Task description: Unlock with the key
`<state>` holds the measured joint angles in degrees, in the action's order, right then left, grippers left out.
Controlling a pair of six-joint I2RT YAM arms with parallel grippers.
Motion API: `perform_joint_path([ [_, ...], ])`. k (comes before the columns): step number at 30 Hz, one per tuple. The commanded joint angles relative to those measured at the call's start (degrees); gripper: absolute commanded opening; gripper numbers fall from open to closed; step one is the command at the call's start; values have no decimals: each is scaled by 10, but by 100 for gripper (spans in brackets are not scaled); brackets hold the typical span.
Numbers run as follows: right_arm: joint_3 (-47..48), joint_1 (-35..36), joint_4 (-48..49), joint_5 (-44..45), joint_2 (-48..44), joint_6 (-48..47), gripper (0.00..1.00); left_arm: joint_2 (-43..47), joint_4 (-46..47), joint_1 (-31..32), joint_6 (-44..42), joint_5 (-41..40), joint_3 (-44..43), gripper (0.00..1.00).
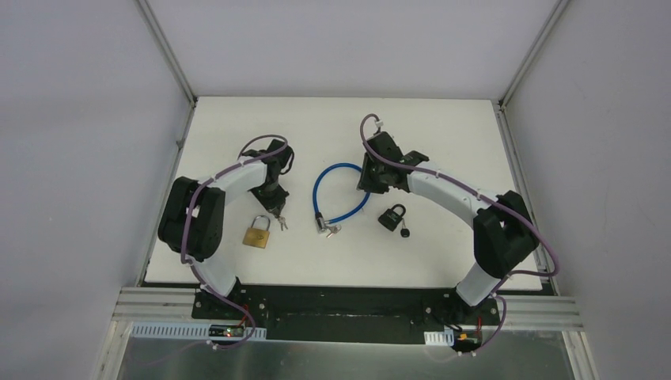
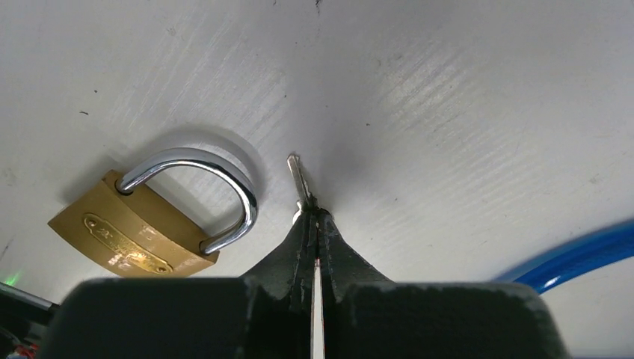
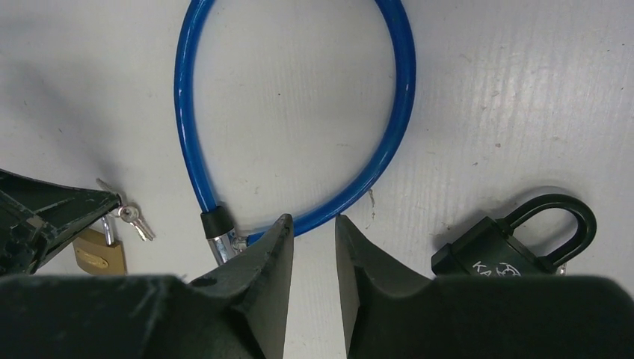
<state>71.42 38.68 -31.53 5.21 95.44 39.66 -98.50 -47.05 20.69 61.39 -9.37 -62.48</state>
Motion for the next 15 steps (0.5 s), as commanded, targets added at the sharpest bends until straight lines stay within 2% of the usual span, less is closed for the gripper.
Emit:
perform_joint_path([
  [1, 18, -12, 27, -26, -5, 7, 30, 68, 7, 5, -51, -8, 8, 0],
  [6, 3, -15, 77, -101, -5, 7, 33, 125, 42, 5, -118, 31, 32, 0],
  [10, -6, -15, 142, -181, -2, 32, 39, 196, 144, 5, -201, 117, 75, 0],
  [12, -6, -15, 177, -213, -2, 58, 45, 236, 197, 5, -228, 168, 86, 0],
  [14, -9, -15, 207, -232, -6, 87, 58, 269, 238, 5, -244, 215, 86, 0],
  [15, -13, -15, 228, -239, -10, 102, 61, 281, 253, 5, -251, 236, 83, 0],
])
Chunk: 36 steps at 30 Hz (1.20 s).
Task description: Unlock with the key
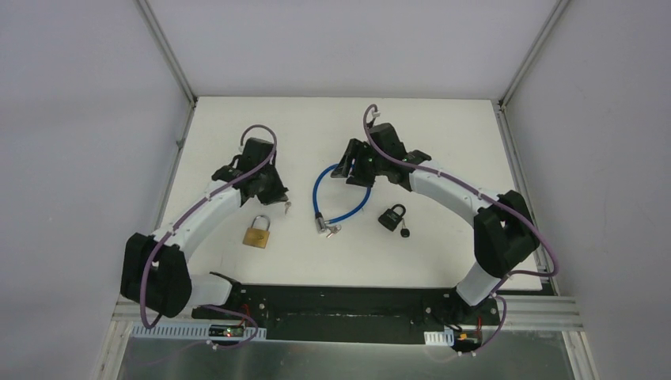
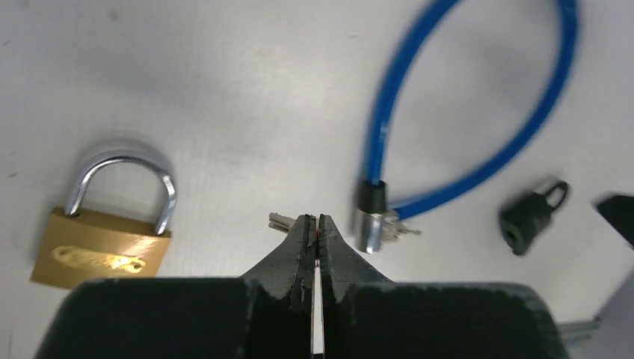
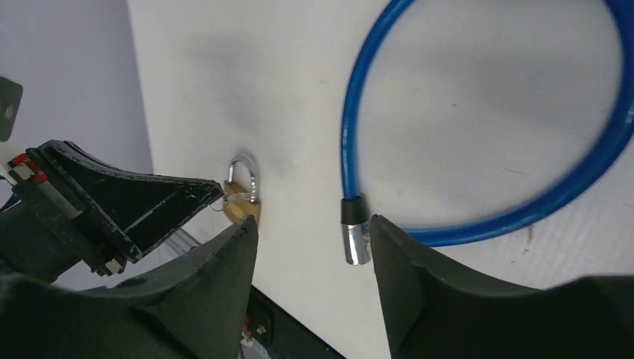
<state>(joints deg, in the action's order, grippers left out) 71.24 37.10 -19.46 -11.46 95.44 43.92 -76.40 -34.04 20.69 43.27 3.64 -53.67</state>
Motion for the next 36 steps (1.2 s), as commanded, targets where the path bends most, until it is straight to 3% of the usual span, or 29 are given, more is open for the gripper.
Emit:
perform_joint_path([
  [1, -15, 1, 125, -79, -14, 76, 65, 72, 139, 5, -74, 127, -10, 0],
  [5, -24, 2, 213, -120, -28, 78, 69, 93, 180, 5, -90, 216, -41, 0],
  [10, -77, 2, 363, -193, -83, -11, 70, 77, 167, 5, -111, 342, -114, 0],
  [17, -78, 3, 380, -193, -127, -11, 70, 55, 134, 5, -110, 455, -182, 0],
  [31, -61, 9, 326, -193, -152, -11, 70, 54, 119, 5, -103, 478, -194, 0],
  [36, -115, 8, 334, -193, -208, -11, 70, 60, 113, 5, -115, 448, -194, 0],
])
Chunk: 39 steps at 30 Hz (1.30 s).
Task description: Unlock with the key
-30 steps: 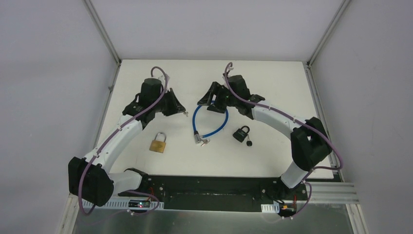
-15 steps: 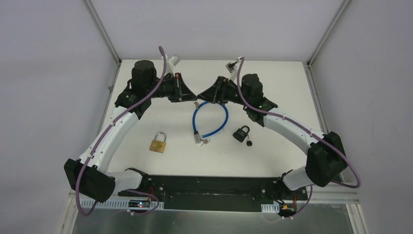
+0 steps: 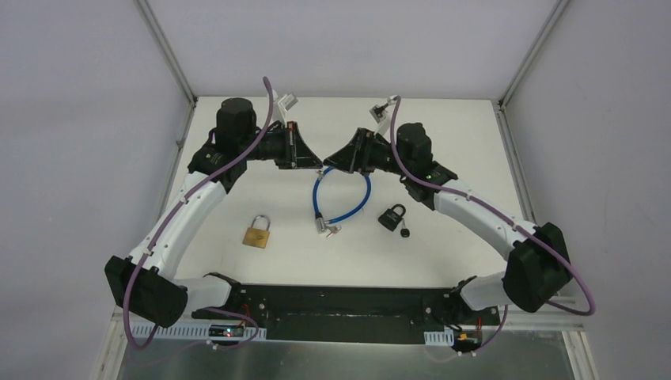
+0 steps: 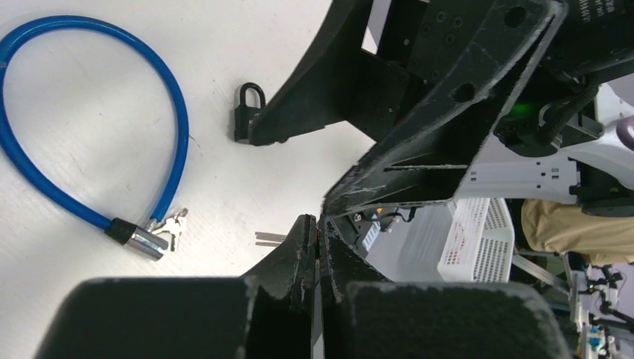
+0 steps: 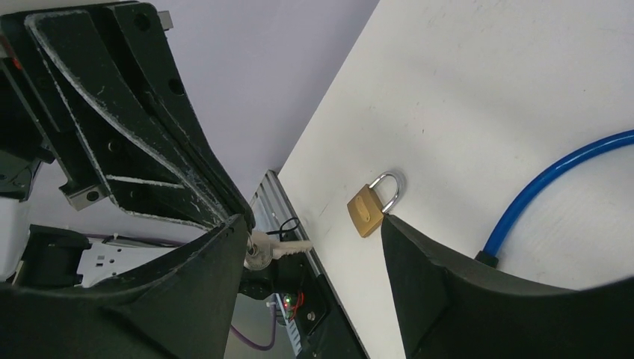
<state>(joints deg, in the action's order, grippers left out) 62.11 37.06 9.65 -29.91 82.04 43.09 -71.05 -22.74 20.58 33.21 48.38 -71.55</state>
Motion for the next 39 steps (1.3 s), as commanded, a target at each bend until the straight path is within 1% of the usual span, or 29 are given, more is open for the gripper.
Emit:
perform_joint_path([
  [1, -44, 8, 51, -8, -90, -3, 70, 9, -2, 6, -16, -11, -13, 0],
  [4, -74, 8, 69, -8, -128, -3, 70, 14, -3, 6, -14, -35, -7, 0],
  [7, -53, 11, 43, -8, -127, -3, 70, 9, -3, 5, -9, -41, -9, 0],
  [11, 20, 36, -74, -8, -88, -3, 70, -9, -3, 6, -1, -18, -22, 0],
  [13, 40, 47, -114, -8, -72, -3, 70, -15, -4, 6, 1, -5, -28, 0],
  [20, 66, 48, -124, -8, -40, -3, 70, -33, -4, 6, 7, 39, -38, 0],
  [25, 78, 47, -157, -8, -26, -3, 70, -40, -5, 6, 9, 48, -46, 0],
  [30, 88, 48, -160, -8, -13, -3, 70, -48, -7, 6, 11, 61, -49, 0],
  [39, 117, 48, -162, -8, 15, -3, 70, -66, -13, 6, 20, 61, -61, 0],
])
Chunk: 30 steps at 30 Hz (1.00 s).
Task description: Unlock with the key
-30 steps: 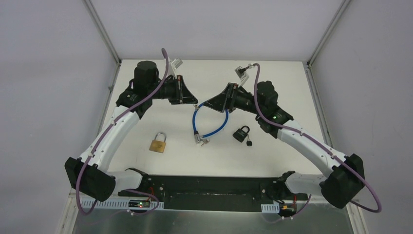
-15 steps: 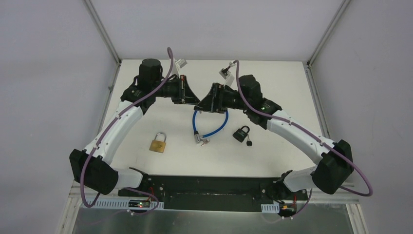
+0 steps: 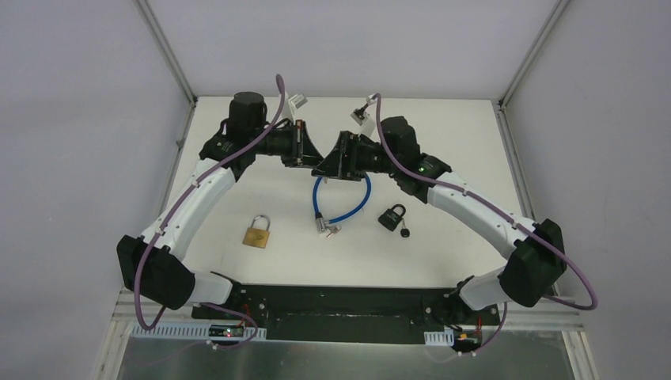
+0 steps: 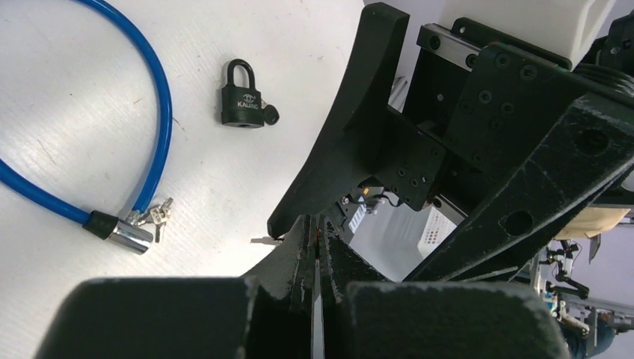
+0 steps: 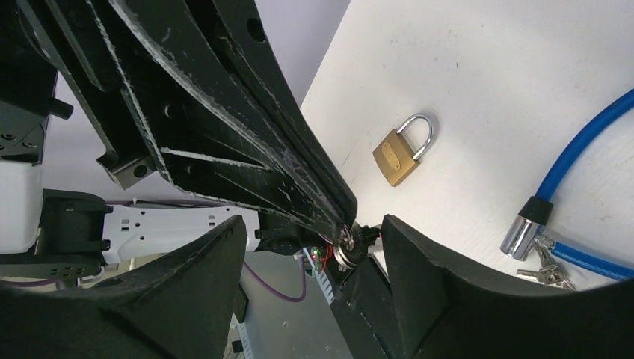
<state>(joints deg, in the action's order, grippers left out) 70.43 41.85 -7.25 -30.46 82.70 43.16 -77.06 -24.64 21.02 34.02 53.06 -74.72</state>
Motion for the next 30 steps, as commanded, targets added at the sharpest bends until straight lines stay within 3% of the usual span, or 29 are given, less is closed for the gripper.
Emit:
perform_joint_path([
  [1, 36, -1, 3, -3, 11, -4, 70, -7, 3, 1, 12, 12, -31, 0],
  [4, 42, 0, -5, -3, 15, -4, 70, -11, -10, 1, 9, -4, -39, 0],
  [5, 42, -1, -7, 30, 16, -302, 36, -12, -14, 1, 9, -10, -41, 0],
  [6, 43, -1, -9, -26, 16, -324, 5, -13, -19, 1, 9, -15, -43, 0],
  [7, 42, -1, -12, -38, 16, -328, 1, -15, -21, 0, 9, -19, -45, 0],
  [9, 45, -1, -22, -43, 16, -333, 4, -16, -28, -1, 8, -34, -49, 0],
  [12, 48, -1, -34, -37, 16, -335, 22, -18, -34, -4, 10, -38, -51, 0],
  [20, 64, -2, -31, 4, 20, -310, 22, -23, -39, -8, 9, -41, -51, 0],
  [30, 45, -17, 5, 5, 14, -270, 42, -21, -41, -20, 26, -41, -53, 0],
])
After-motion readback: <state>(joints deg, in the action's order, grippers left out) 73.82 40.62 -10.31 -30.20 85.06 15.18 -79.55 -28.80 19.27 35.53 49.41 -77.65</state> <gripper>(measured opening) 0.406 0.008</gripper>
